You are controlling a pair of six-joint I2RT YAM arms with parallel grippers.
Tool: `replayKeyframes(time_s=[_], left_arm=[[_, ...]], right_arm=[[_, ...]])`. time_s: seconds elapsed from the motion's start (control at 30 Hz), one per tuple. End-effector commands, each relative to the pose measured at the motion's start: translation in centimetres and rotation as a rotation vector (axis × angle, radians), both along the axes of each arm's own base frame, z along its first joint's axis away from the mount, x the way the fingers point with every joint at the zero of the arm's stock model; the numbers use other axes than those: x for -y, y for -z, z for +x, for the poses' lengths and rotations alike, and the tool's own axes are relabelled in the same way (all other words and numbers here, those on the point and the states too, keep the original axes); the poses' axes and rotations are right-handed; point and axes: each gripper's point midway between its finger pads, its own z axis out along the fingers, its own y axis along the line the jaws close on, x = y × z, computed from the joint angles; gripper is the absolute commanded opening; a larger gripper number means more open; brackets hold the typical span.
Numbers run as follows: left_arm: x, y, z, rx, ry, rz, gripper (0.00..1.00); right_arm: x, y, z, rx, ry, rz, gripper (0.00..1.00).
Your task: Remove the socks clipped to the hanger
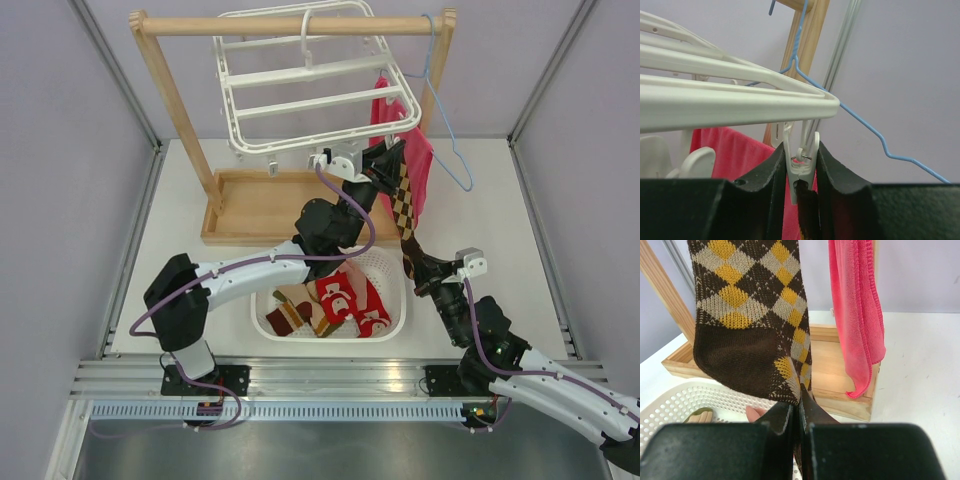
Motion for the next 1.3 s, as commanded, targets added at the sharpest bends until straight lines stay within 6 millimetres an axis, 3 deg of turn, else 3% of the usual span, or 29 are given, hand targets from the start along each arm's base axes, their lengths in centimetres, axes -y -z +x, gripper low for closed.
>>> replayKeyframes(time_s=[0.0,0.07,0.1,0.13,0.17,0.2,0.3,0.53,0.63,0.8,0.93,1.03,1.13,1.17,1.27], left_arm=[[-2.6,-2.9,-0.6,0.046,-0.072,-0.026,0.02],[-2.8,-3.2,-0.6,0.047,-0.070,-0.027,0.02],[-2.3,-3.2,-0.6,0.031,-0.048,-0.011,0.20],[-2.2,-3.4,-0.7,0.034,-0.045,-0.015,0.20],[-2.2,-3.3,-0.7,0.031,-0.045,-0.010,0.30],[-2.2,-3.3,-0.6,0.030,-0.048,-0.010,0.49],[-2.5,-3.4,-0.7,0.027,-0.053,-0.018,0.65],[-3.1,-3.8,-0.7,0.030,-0.068,-0.035,0.71],[-3.3,-4.1,-0.7,0.036,-0.076,-0.044,0.70],[-3.0,-3.7,-0.6,0.030,-0.070,-0.026,0.57],[-2.8,-3.5,-0.7,0.028,-0.063,-0.016,0.57],[-2.7,-3.5,-0.7,0.031,-0.064,-0.003,0.52],[-2.6,-3.7,-0.9,0.043,-0.058,0.005,0.32],[-2.7,-3.9,-0.9,0.048,-0.060,0.007,0.16],[-2.6,-4.0,-1.0,0.055,-0.058,0.010,0.03]], right_arm=[[0.1,-1.7,-0.2,0.022,-0.004,0.046,0.01],[0.2,-1.7,-0.2,0.023,-0.002,0.047,0.01],[0.1,-1.7,-0.1,0.021,-0.004,0.043,0.01],[0.0,-1.7,-0.1,0.020,-0.004,0.042,0.01],[0.0,-1.7,-0.1,0.019,-0.006,0.042,0.01],[0.0,-1.6,-0.1,0.018,-0.005,0.038,0.01],[-0.1,-1.6,-0.1,0.016,-0.007,0.037,0.01],[-0.3,-1.5,-0.1,0.012,-0.015,0.031,0.01],[-0.3,-1.5,-0.1,0.011,-0.016,0.028,0.01],[-0.2,-1.7,-0.2,0.015,-0.016,0.033,0.01],[-0.2,-1.7,-0.2,0.014,-0.018,0.035,0.01],[-0.2,-1.7,-0.2,0.014,-0.018,0.035,0.01],[-0.2,-1.7,-0.2,0.015,-0.016,0.035,0.01],[-0.1,-1.7,-0.2,0.016,-0.016,0.036,0.01],[-0.1,-1.7,-0.2,0.014,-0.014,0.036,0.01]])
